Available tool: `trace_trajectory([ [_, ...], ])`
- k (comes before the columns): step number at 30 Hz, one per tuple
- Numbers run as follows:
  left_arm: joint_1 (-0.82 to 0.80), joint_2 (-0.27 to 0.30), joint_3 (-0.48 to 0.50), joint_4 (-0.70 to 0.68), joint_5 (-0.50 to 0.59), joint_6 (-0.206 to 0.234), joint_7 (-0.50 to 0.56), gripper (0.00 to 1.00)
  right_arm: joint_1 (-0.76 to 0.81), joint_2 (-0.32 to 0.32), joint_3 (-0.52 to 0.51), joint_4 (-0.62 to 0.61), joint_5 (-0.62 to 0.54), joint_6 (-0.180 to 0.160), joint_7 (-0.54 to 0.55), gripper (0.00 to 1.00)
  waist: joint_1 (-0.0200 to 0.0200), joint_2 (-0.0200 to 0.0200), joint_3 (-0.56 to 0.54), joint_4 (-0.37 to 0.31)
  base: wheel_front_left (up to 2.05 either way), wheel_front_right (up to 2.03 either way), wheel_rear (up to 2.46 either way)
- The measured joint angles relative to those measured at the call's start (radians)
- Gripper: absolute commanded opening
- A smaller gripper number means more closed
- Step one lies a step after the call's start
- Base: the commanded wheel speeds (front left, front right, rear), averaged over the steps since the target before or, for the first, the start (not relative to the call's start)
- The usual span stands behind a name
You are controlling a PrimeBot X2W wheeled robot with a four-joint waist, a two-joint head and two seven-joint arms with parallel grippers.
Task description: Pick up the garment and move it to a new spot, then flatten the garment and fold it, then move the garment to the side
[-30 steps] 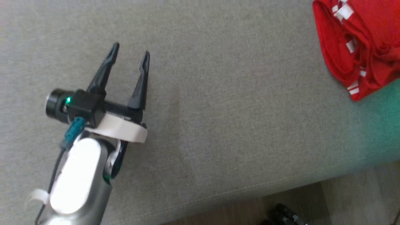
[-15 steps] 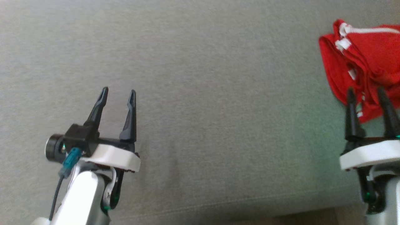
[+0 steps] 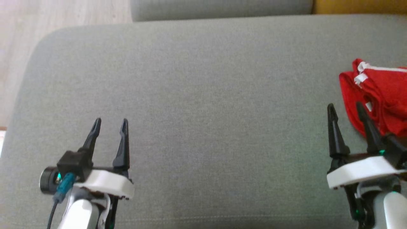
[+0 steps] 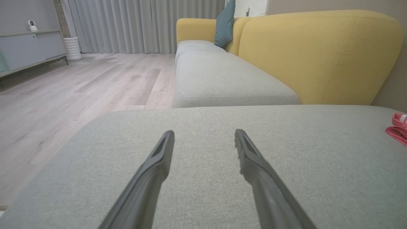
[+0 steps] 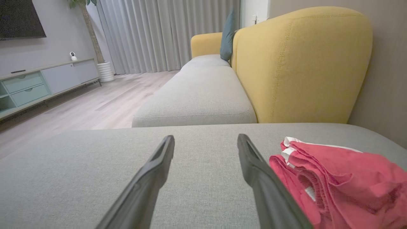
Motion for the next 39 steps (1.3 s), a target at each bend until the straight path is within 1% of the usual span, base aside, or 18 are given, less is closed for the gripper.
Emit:
trace_trajectory([
  [4, 0.043, 0.018, 0.0, -0.007, -0.006, 0.004, 0.012, 1.0, 0.046, 0.001, -0.001, 0.001, 0.002, 0.0, 0.004, 1.0, 0.0, 0.0, -0.051, 0.001, 0.0, 0.0, 0.0],
  [14, 0.089, 0.025, -0.005, -0.008, -0.007, 0.017, 0.031, 1.0, 0.105, 0.002, -0.004, 0.003, 0.018, 0.0, 0.02, 1.0, 0.0, 0.0, -0.116, 0.001, 0.0, 0.0, 0.0],
  [39, 0.102, 0.041, -0.019, -0.009, -0.016, 0.03, 0.043, 1.0, 0.105, 0.003, -0.006, 0.016, 0.03, 0.0, 0.026, 1.0, 0.0001, 0.0, -0.119, 0.016, 0.0, 0.0, 0.0],
])
